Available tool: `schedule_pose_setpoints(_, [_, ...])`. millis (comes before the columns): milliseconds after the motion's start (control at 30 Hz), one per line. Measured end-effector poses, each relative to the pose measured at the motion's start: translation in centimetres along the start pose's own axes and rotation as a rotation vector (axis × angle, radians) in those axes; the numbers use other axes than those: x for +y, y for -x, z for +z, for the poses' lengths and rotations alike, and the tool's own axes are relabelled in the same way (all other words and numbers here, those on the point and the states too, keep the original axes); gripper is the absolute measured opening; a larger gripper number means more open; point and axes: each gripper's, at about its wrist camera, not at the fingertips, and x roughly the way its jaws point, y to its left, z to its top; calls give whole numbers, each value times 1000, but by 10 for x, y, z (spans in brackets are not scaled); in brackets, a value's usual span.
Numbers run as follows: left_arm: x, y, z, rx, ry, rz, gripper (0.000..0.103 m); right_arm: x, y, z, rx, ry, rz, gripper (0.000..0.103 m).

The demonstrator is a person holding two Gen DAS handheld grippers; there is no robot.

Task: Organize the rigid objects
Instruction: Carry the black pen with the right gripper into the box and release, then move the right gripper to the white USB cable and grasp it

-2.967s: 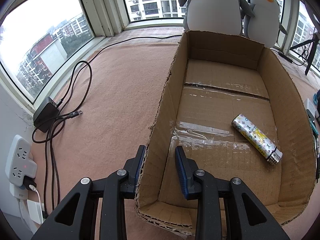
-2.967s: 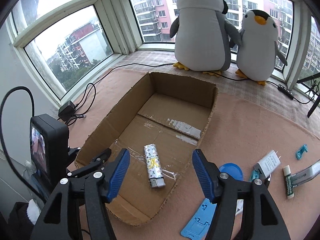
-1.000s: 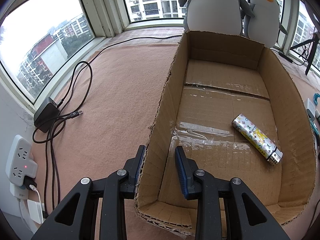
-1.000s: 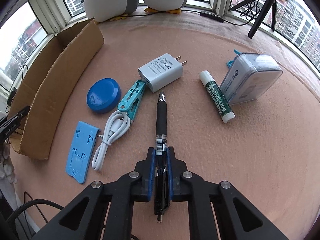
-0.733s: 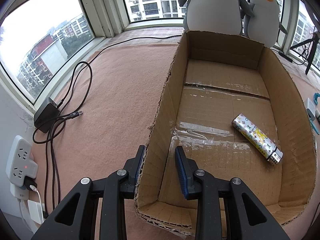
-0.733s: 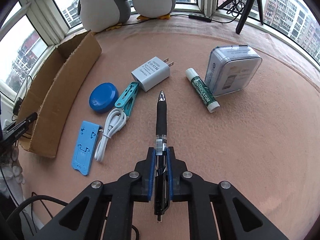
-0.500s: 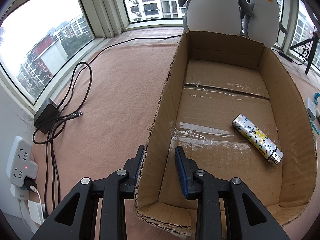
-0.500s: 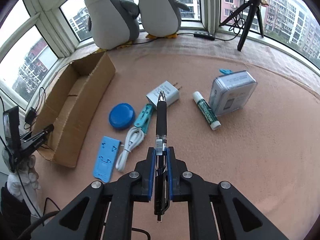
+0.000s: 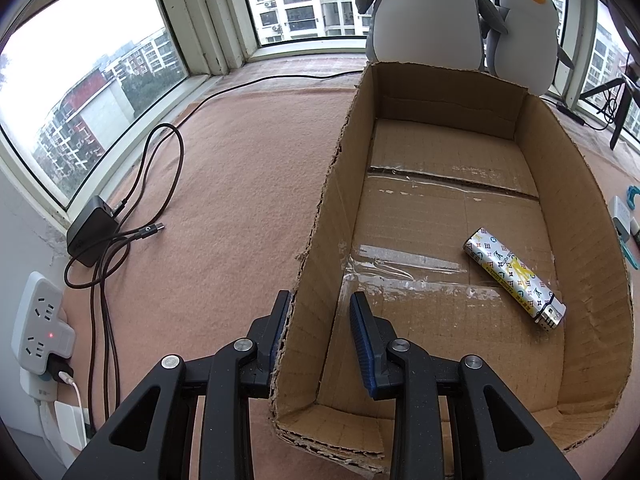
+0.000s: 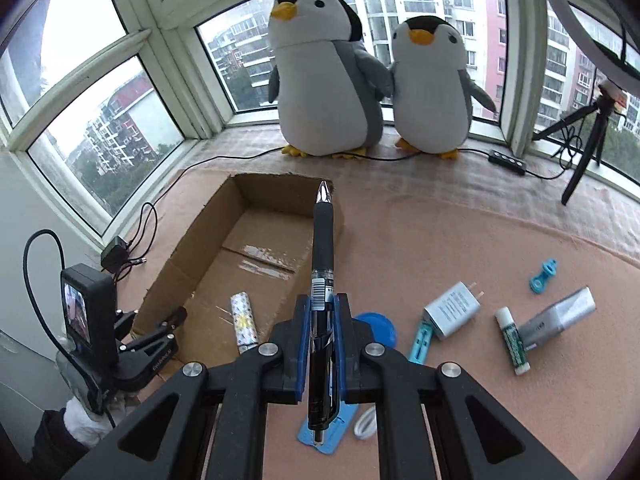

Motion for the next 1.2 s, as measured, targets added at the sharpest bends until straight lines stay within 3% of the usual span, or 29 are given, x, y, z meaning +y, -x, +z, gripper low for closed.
schedule_pose_setpoints(367, [1,0,-1,1,-3,-3,32,48,-57,20,74,42,107,10])
schedule_pose_setpoints(900, [1,0,-1,1,4,-3,32,54,-96,23,123,65,50,11])
schedule_pose_setpoints(933, [1,0,-1,1,4,-3,32,54,-96,23,123,73,45,17])
schedule_pose_setpoints(1000, [1,0,-1,1,4,-3,32,54,-93,23,106,83,40,57])
schedule_pose_setpoints(1033, [1,0,-1,1,5,-3,32,54,-89,23,85,84,35,64])
schedule_pose_setpoints(1200, [1,0,-2,1,4,-3,32,44,-74,22,63,60,49,65])
